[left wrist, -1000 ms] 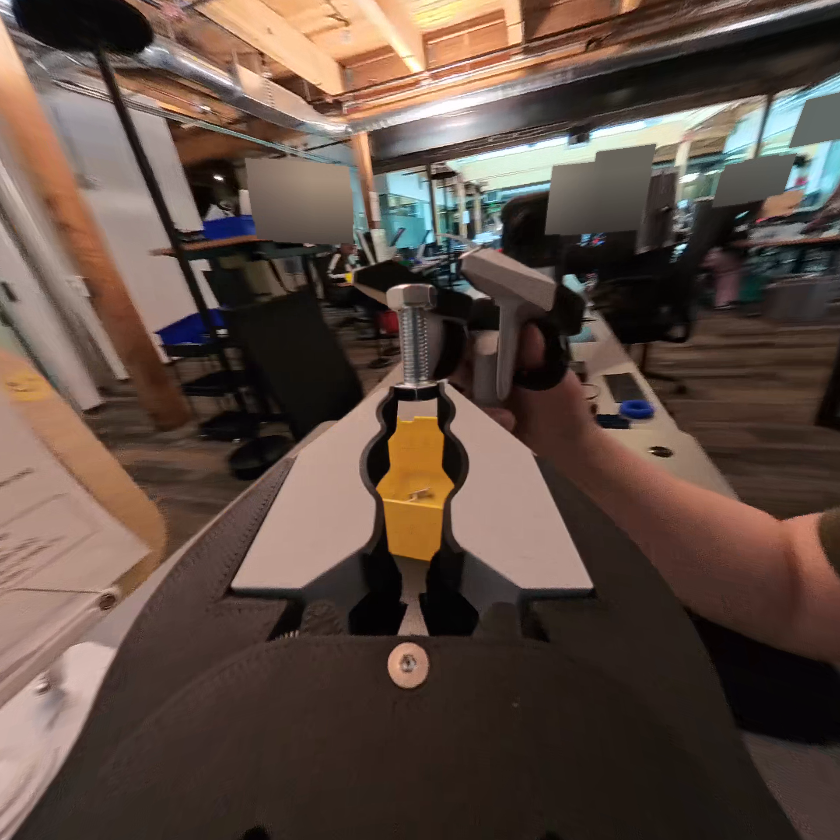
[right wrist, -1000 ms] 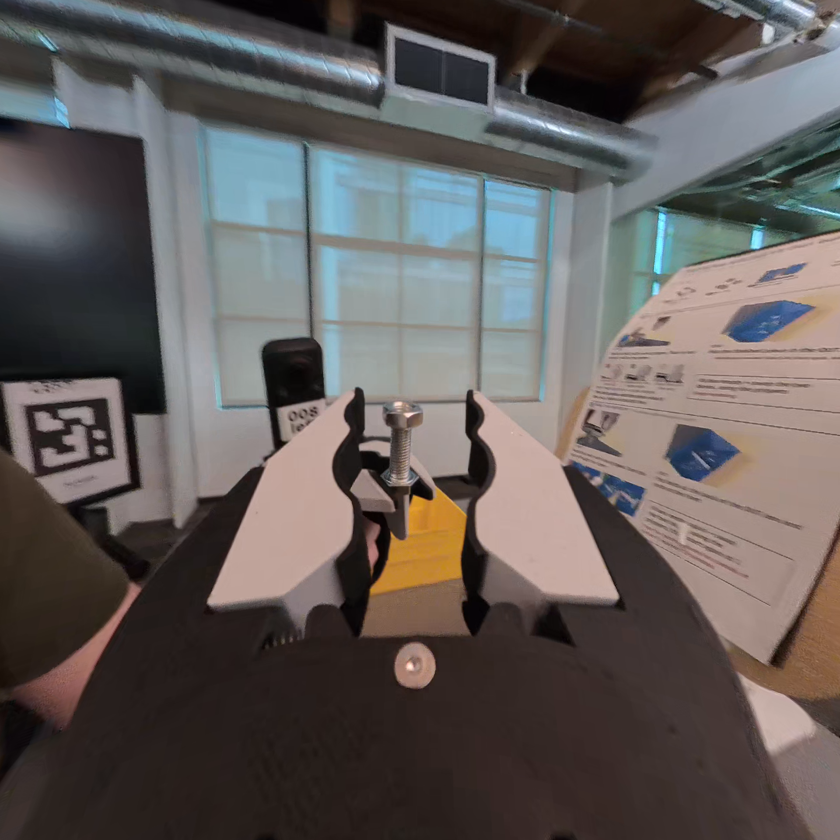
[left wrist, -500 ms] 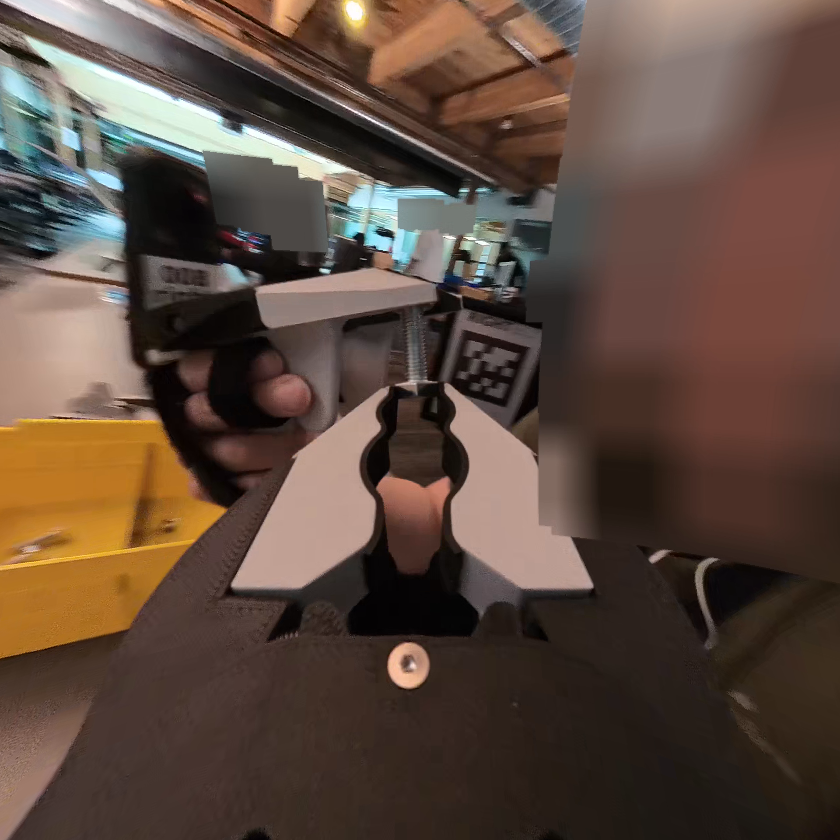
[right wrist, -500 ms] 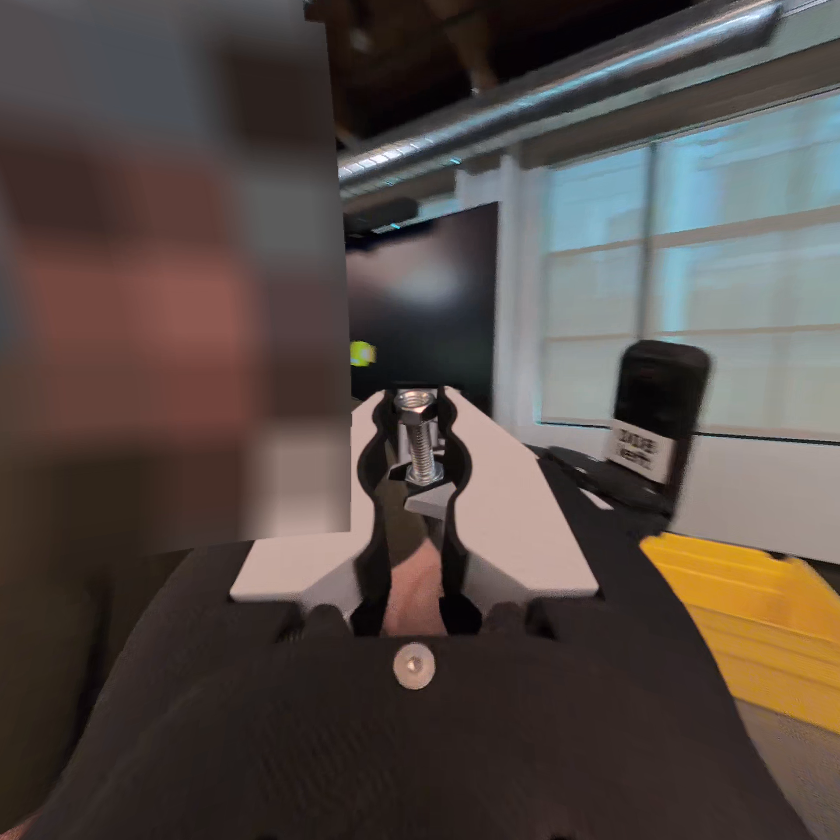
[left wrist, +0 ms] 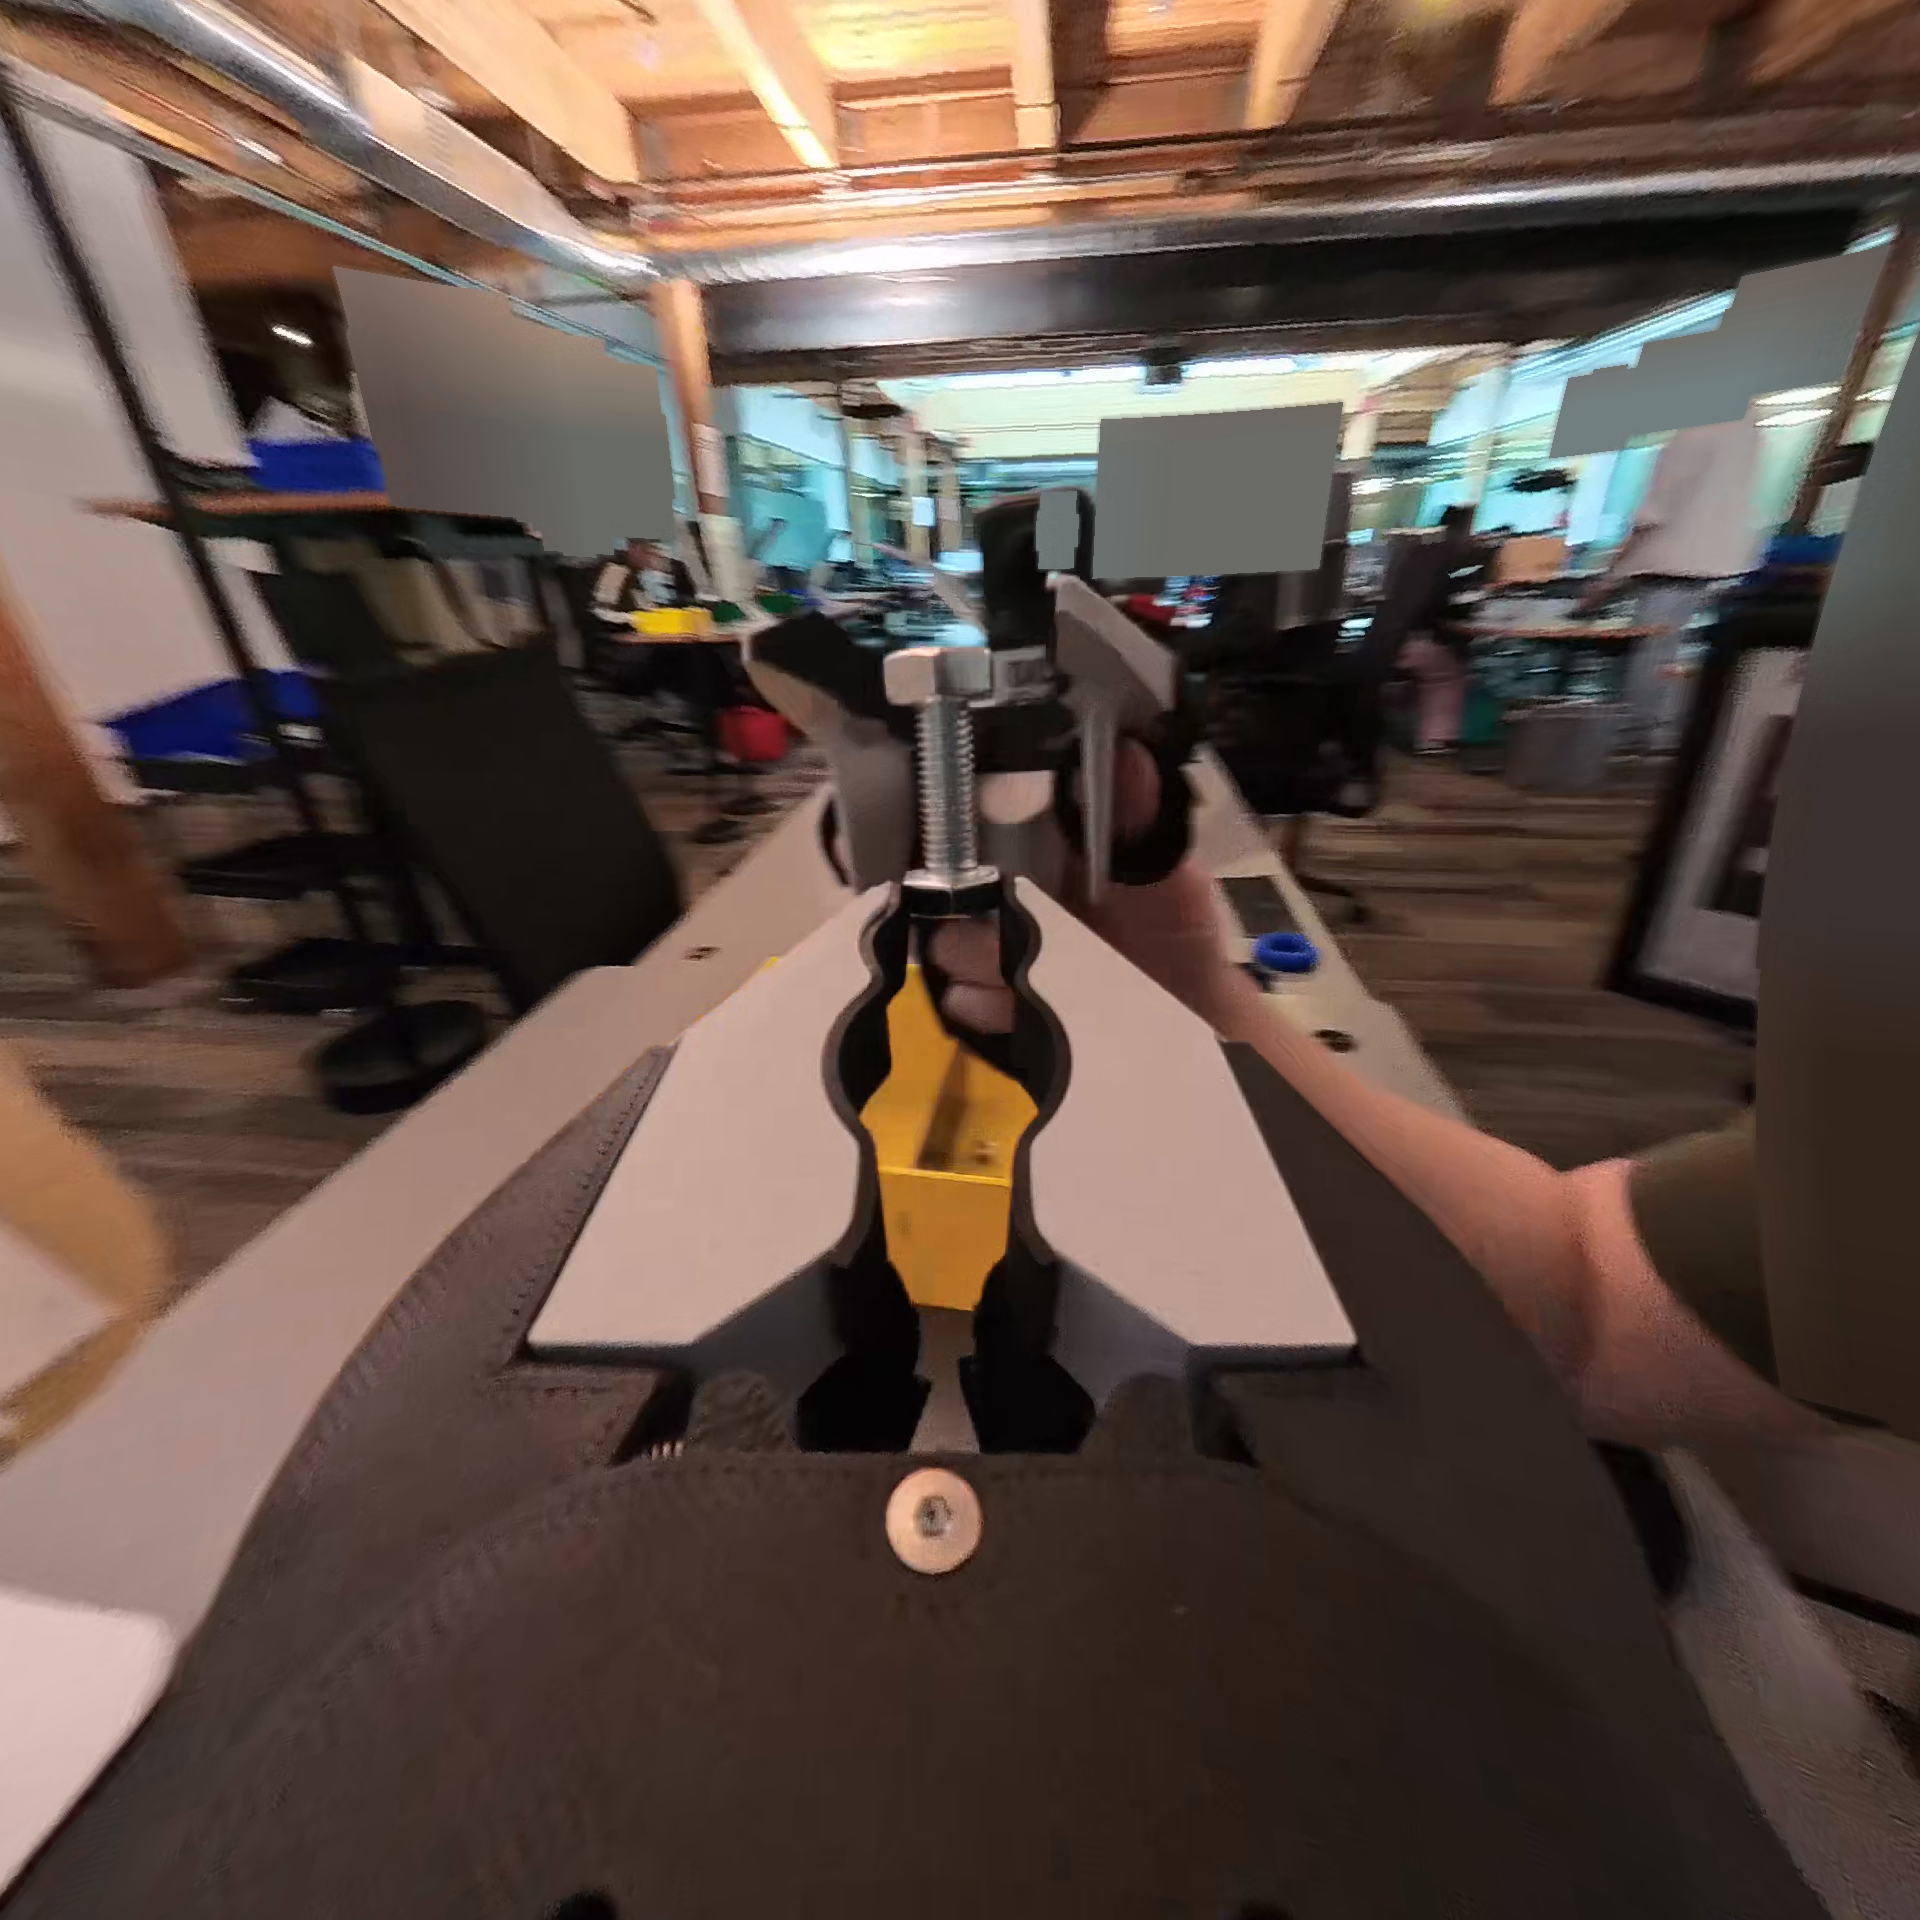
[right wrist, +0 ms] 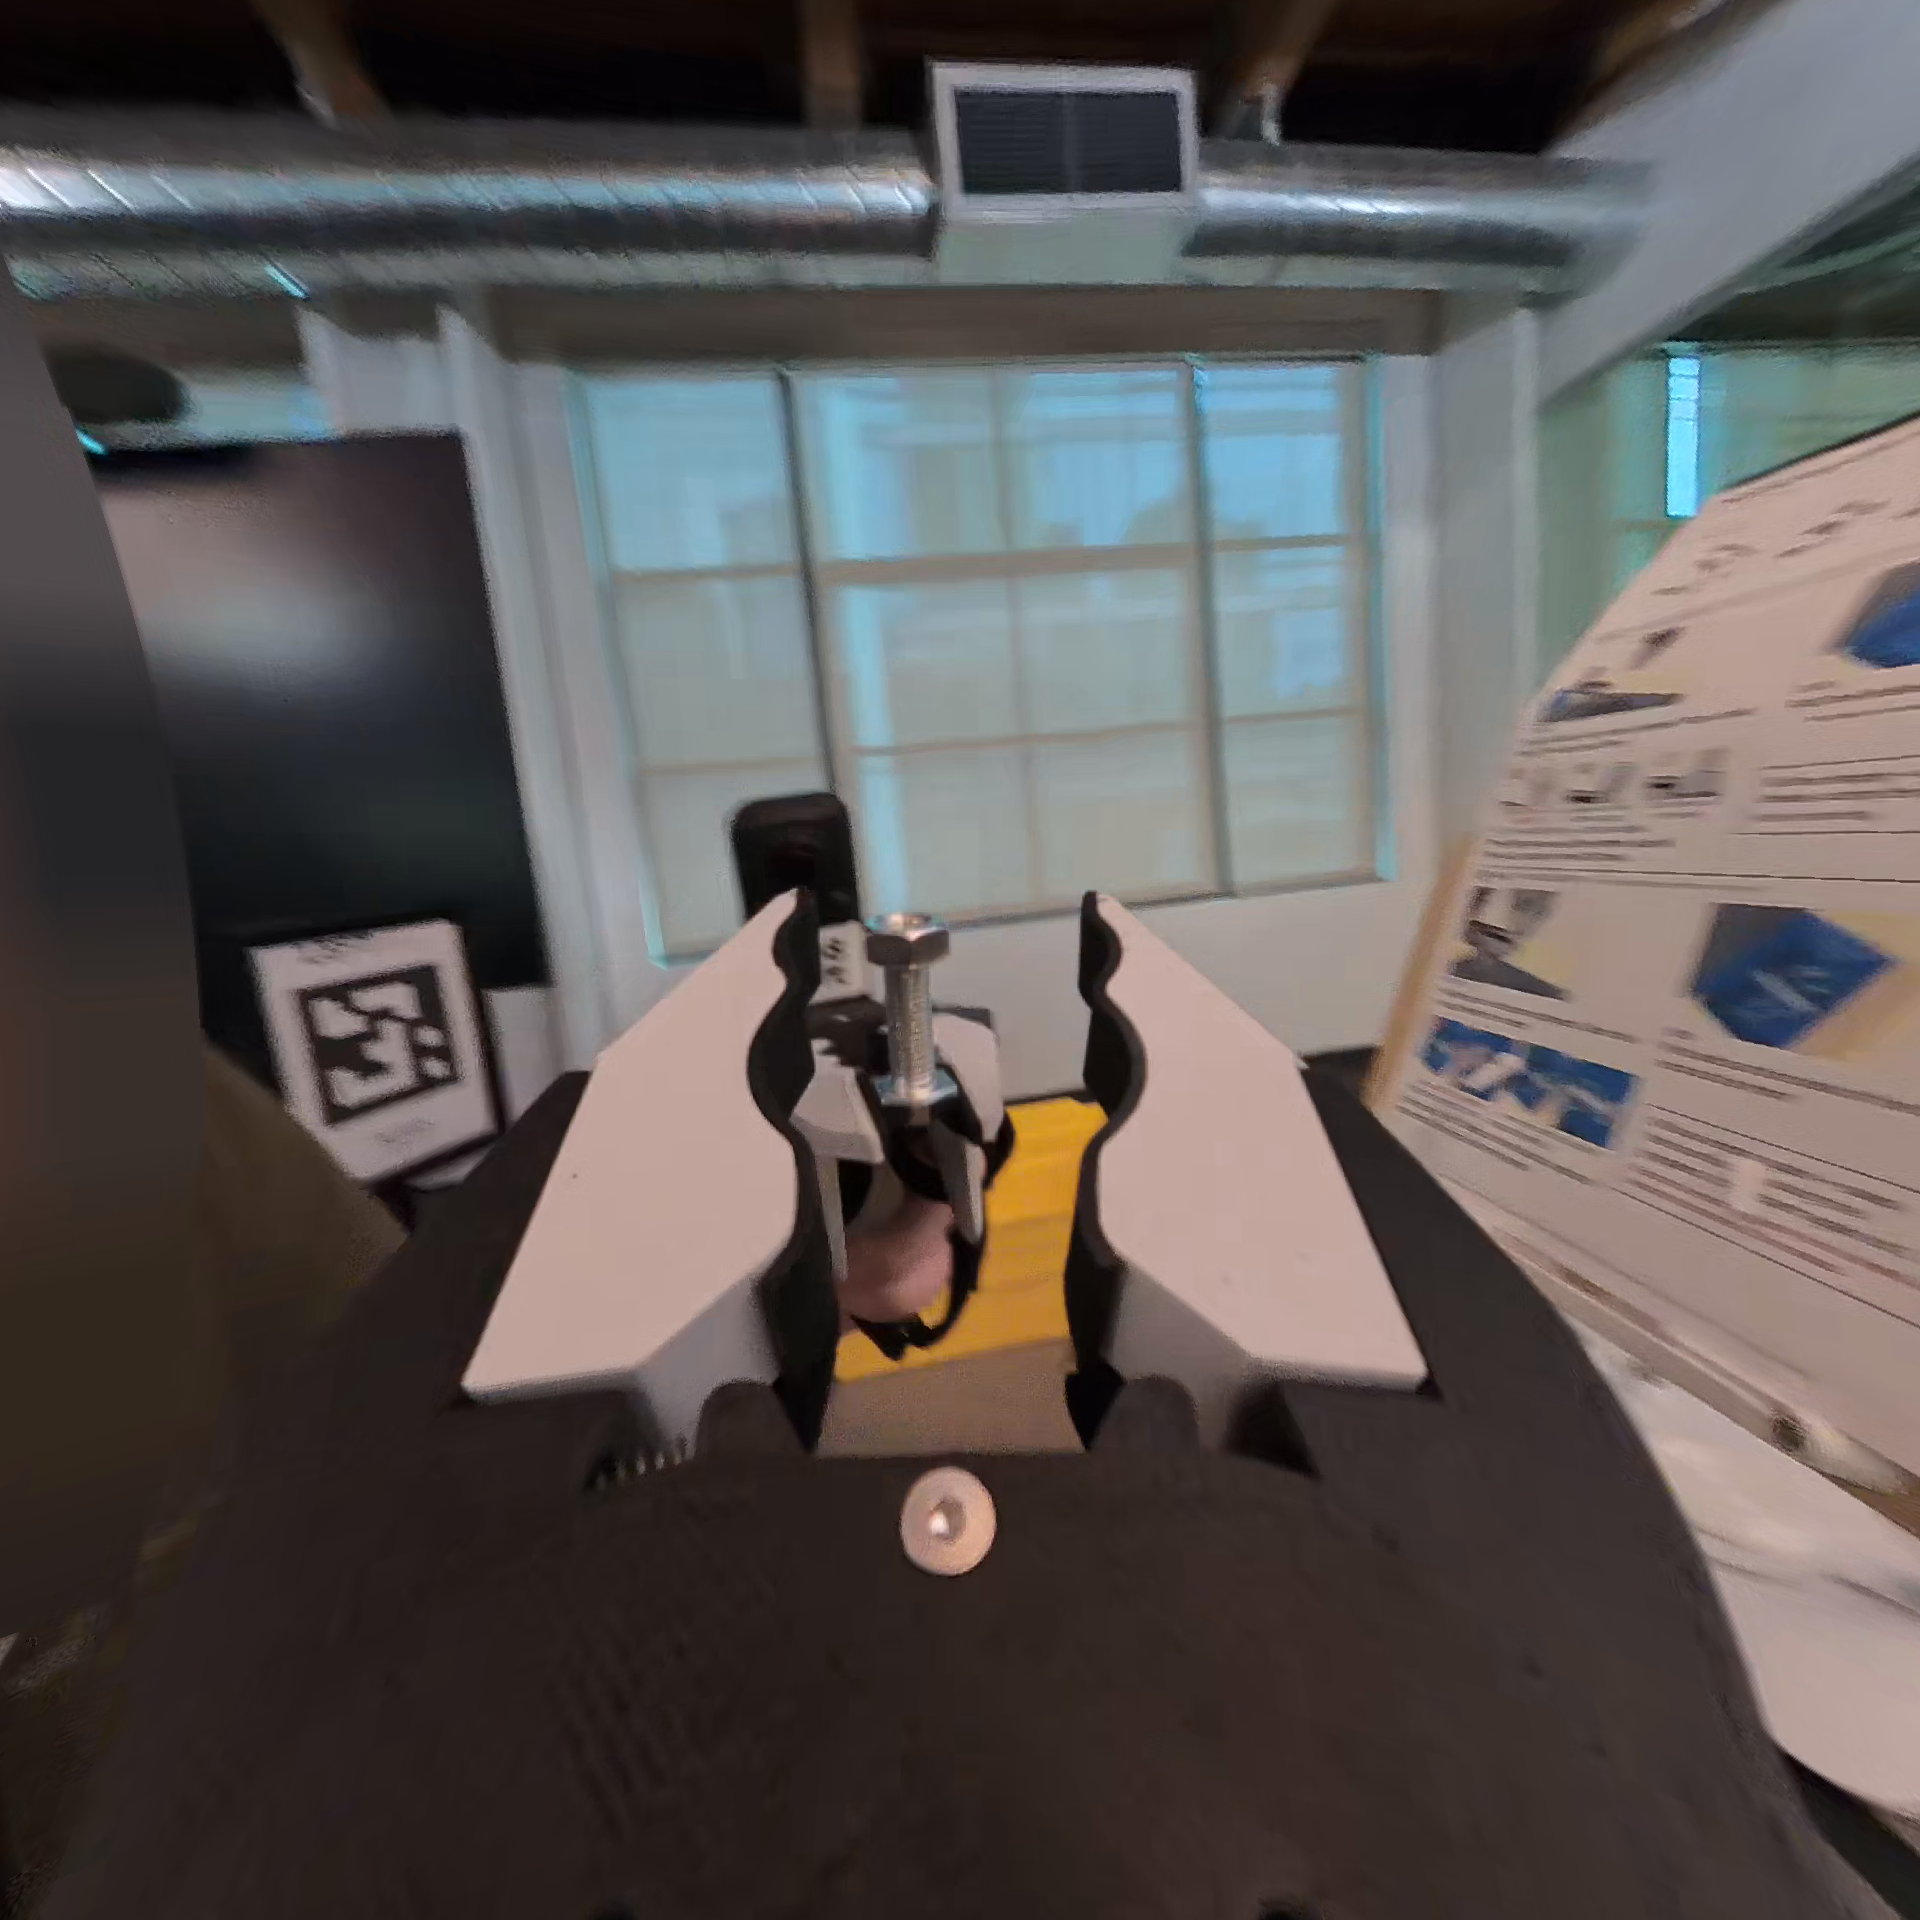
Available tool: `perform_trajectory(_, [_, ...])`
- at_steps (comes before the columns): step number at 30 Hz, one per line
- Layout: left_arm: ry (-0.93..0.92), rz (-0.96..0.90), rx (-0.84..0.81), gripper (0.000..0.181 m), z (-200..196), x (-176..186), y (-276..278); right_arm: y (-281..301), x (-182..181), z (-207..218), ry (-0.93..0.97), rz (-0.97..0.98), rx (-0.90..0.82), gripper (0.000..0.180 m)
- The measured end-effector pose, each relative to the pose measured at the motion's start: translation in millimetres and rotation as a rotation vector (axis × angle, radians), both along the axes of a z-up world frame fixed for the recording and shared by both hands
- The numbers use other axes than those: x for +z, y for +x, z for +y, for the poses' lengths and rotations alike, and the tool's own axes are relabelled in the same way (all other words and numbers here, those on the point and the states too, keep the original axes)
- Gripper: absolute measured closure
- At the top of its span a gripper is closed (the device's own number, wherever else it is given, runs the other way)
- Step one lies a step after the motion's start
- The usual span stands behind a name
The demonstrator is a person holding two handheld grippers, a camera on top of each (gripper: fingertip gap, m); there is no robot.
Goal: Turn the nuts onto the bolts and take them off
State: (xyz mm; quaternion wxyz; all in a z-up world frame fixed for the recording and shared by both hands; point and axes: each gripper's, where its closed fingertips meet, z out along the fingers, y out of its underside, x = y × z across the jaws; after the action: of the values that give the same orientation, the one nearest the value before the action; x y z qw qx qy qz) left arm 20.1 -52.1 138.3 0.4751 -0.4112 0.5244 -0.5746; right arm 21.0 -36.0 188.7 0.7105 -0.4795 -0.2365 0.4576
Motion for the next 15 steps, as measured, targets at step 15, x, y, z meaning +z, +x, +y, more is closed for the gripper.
perform_trajectory(15, [0.044,-0.007,-0.096,0.166,-23,4,-3,-27,-4,-34,0.055,-0.142,0.174,0.164])
